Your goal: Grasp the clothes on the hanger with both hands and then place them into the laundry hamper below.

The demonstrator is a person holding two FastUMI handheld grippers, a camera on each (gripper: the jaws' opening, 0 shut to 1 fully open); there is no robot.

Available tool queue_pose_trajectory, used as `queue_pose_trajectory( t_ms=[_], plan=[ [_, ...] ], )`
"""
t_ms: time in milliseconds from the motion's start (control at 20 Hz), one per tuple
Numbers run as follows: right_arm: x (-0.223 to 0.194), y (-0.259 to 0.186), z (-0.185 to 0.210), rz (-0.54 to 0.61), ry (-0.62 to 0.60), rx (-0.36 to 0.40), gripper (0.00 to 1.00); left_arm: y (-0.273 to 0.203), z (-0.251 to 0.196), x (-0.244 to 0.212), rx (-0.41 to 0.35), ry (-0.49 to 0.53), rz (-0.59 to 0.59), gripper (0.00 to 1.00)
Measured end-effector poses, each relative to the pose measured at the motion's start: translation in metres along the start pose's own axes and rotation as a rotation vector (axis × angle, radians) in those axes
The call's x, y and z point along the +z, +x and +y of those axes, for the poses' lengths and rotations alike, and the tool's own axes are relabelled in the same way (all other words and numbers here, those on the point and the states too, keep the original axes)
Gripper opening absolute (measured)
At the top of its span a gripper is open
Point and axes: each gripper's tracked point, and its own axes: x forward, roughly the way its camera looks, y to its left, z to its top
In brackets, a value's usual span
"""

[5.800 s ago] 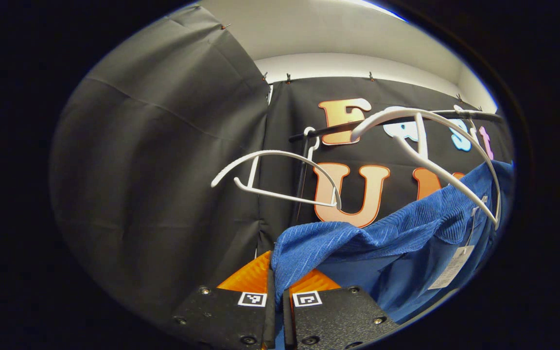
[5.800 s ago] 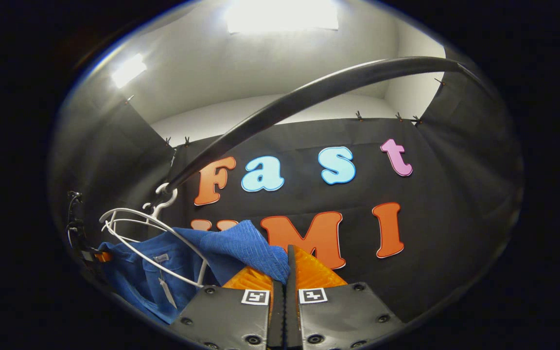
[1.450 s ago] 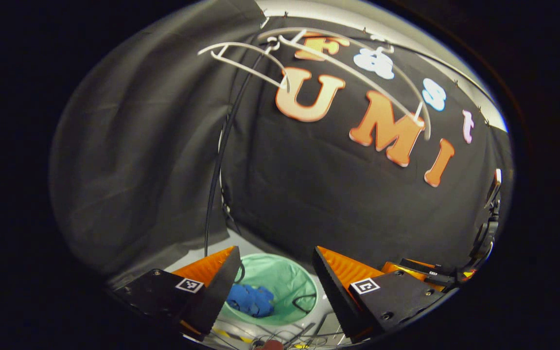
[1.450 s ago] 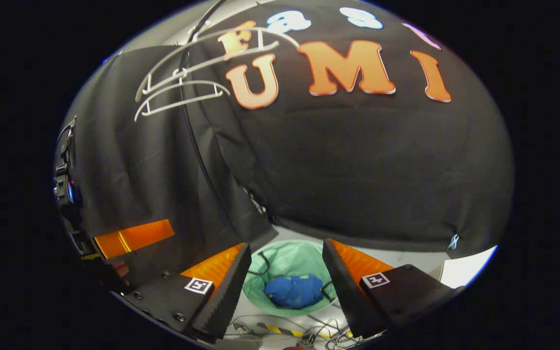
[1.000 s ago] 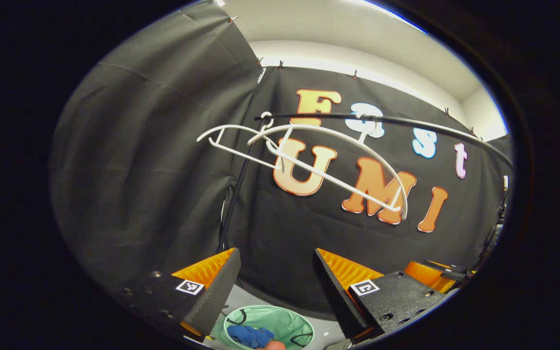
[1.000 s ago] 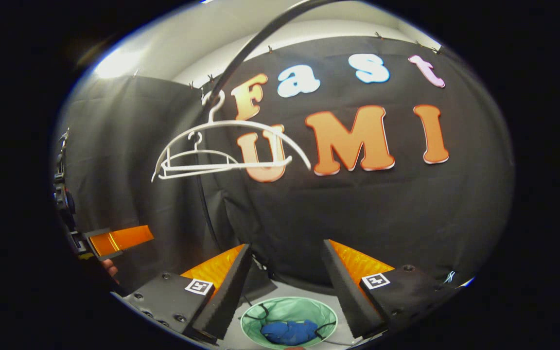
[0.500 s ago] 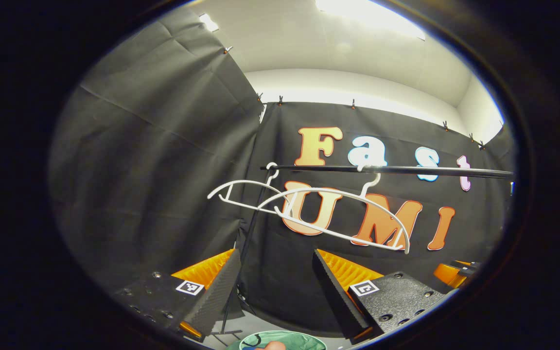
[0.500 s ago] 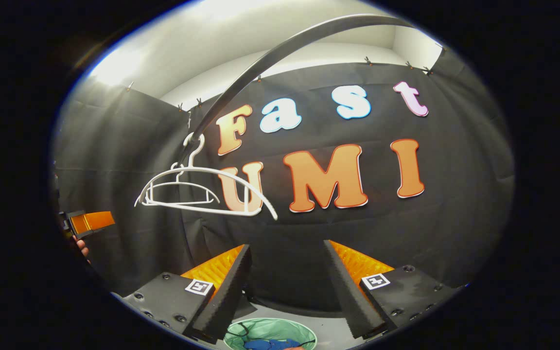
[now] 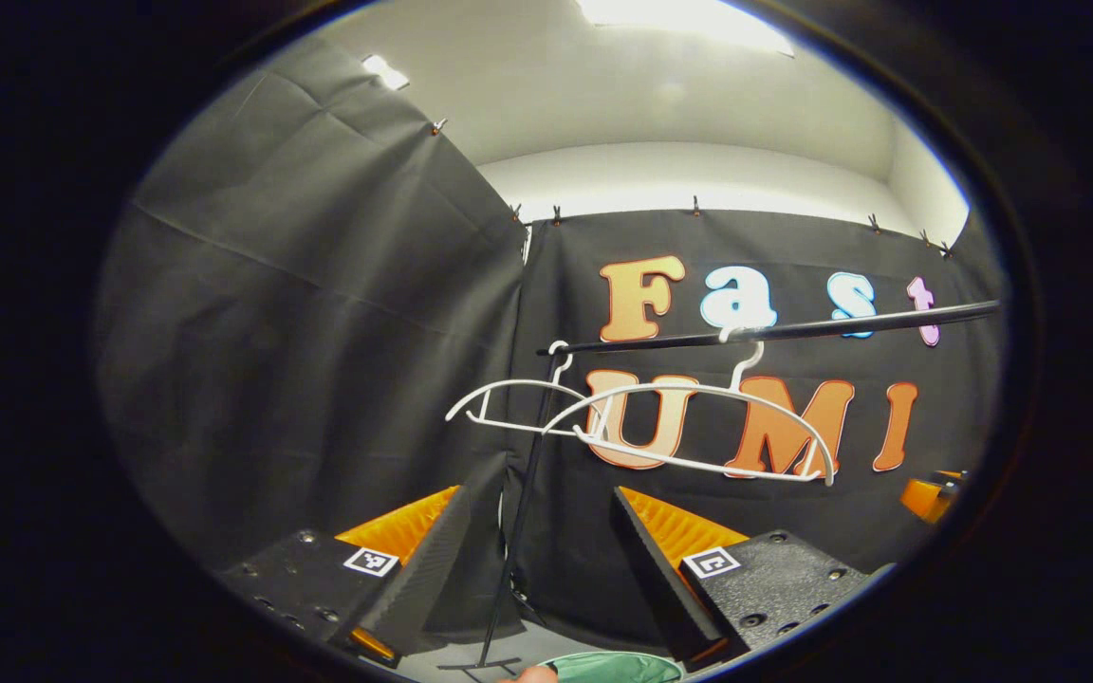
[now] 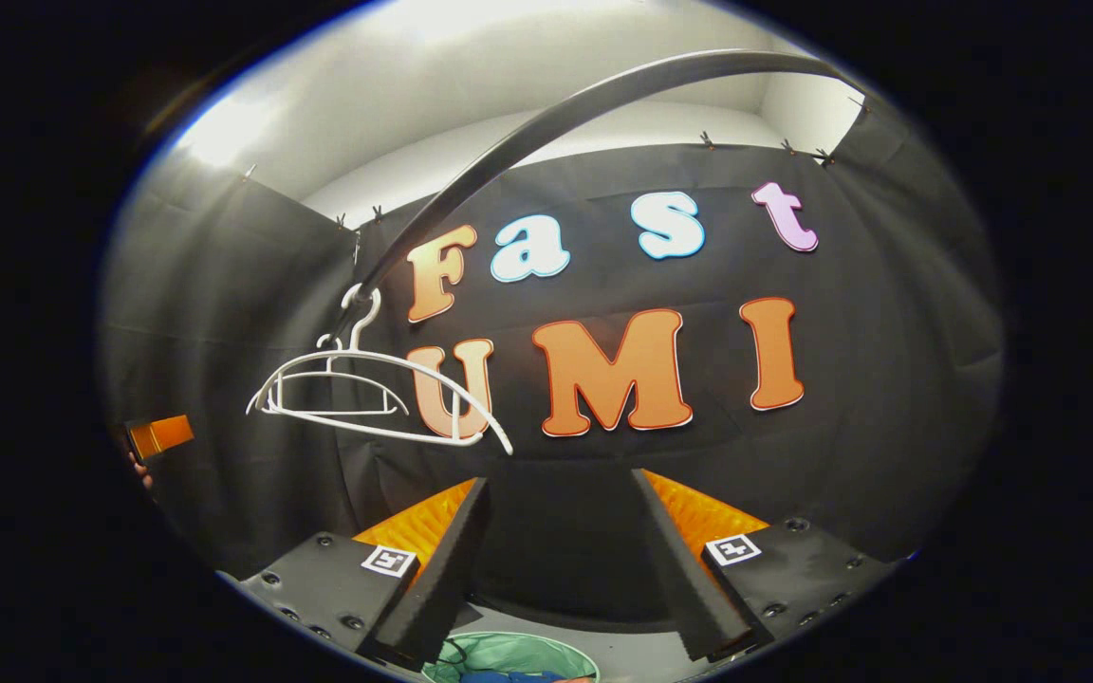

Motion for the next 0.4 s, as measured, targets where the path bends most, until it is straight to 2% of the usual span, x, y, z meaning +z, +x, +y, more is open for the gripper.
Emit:
queue_pose_trajectory(
  t_ms=[50, 150, 400],
  plan=[
    [0.0, -0.001, 0.003, 0.001, 0.001, 0.005, 0.95, -0.001, -0.002, -0.001, -0.007, -0.016, 0.005, 0.94],
    [0.001, -0.003, 0.007, 0.001, 0.0, 0.014, 0.95, -0.002, 0.0, -0.001, -0.012, -0.043, 0.008, 0.94],
    [0.008, -0.008, 0.015, -0.01, -0.021, 0.027, 0.95, -0.006, 0.011, 0.0, 0.007, -0.041, 0.005, 0.9]
  ],
)
